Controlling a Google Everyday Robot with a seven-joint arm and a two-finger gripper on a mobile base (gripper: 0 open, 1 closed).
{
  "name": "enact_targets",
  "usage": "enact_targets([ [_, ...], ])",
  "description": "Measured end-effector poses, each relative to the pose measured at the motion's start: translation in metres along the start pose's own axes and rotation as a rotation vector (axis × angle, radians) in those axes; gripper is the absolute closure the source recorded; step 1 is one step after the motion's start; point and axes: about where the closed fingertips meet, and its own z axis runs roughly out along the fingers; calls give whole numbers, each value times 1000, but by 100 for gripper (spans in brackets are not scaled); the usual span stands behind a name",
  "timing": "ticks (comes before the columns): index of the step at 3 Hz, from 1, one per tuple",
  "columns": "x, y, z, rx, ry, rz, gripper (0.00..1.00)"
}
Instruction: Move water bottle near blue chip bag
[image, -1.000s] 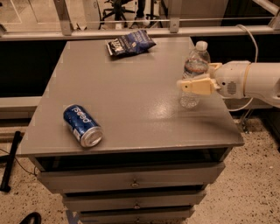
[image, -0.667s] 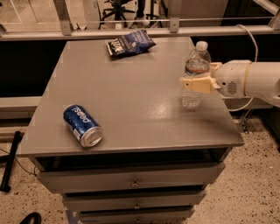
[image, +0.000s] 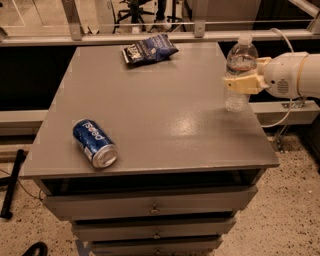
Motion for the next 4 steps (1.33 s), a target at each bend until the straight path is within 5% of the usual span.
enact_targets([
  [2, -9, 1, 10, -14, -27, -17, 100],
  [4, -54, -45, 58, 24, -203, -47, 100],
])
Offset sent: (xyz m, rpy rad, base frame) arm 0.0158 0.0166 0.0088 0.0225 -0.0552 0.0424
